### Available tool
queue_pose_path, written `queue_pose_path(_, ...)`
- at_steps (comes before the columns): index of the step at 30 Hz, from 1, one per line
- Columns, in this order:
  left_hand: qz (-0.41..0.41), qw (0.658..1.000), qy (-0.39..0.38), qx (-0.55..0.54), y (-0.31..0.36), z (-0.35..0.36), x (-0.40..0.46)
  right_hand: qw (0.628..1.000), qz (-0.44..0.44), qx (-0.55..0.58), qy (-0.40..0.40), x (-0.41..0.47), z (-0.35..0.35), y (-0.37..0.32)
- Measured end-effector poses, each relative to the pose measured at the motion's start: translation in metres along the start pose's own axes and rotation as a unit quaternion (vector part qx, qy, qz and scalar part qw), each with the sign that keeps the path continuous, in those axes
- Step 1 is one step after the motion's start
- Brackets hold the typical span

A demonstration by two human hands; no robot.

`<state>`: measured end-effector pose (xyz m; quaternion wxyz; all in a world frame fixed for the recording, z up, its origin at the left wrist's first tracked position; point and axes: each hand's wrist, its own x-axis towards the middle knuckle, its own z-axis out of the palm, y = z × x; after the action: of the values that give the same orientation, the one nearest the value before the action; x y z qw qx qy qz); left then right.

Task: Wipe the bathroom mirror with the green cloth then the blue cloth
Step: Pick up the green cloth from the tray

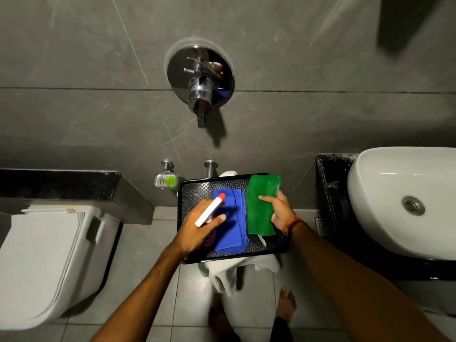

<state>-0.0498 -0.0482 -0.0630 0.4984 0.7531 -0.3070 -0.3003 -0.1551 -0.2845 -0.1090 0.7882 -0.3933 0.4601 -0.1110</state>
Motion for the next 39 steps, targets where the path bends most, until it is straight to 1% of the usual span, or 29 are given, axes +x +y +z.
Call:
queue_pose_path(3,0.032,0.994,-0.054,0.084,0.019,0.015,0.01,0.994,-0.012,0.087,-0.068,-0.01,-0.001,-0.032)
queue_pose_path(5,0.038,0.989,-0.064,0.128,0.031,0.023,0.018,0.988,-0.031,0.119,-0.09,-0.014,0.002,-0.052)
queue_pose_path(6,0.038,0.988,-0.059,0.138,0.037,0.026,0.022,0.986,-0.04,0.132,-0.098,-0.016,0.004,-0.062)
queue_pose_path(9,0.023,0.993,-0.034,0.115,0.046,0.029,0.026,0.98,-0.049,0.154,-0.118,-0.021,0.008,-0.078)
queue_pose_path(11,0.019,0.992,-0.034,0.119,0.051,0.028,0.027,0.978,-0.051,0.158,-0.127,-0.024,0.01,-0.085)
queue_pose_path(13,0.025,0.99,-0.04,0.13,0.053,0.025,0.027,0.977,-0.053,0.162,-0.128,-0.025,0.01,-0.09)
queue_pose_path(18,0.025,0.989,-0.018,0.146,0.051,0.012,0.022,0.974,-0.054,0.197,-0.102,-0.028,0.013,-0.098)
queue_pose_path(23,0.05,0.981,-0.06,0.177,0.051,0.013,0.015,0.973,-0.052,0.204,-0.095,-0.026,0.014,-0.1)
queue_pose_path(28,0.061,0.982,-0.049,0.17,0.055,0.015,0.017,0.975,-0.05,0.194,-0.101,-0.023,0.017,-0.094)
queue_pose_path(32,0.038,0.99,-0.026,0.131,0.044,0.007,0.017,0.974,-0.054,0.188,-0.113,-0.027,0.021,-0.093)
queue_pose_path(37,-0.039,0.998,0.032,0.048,0.013,-0.023,-0.006,0.974,-0.061,0.178,-0.125,-0.041,0.027,-0.105)
queue_pose_path(39,-0.048,0.996,0.002,0.073,0.01,-0.035,-0.013,0.973,-0.072,0.172,-0.135,-0.049,0.031,-0.116)
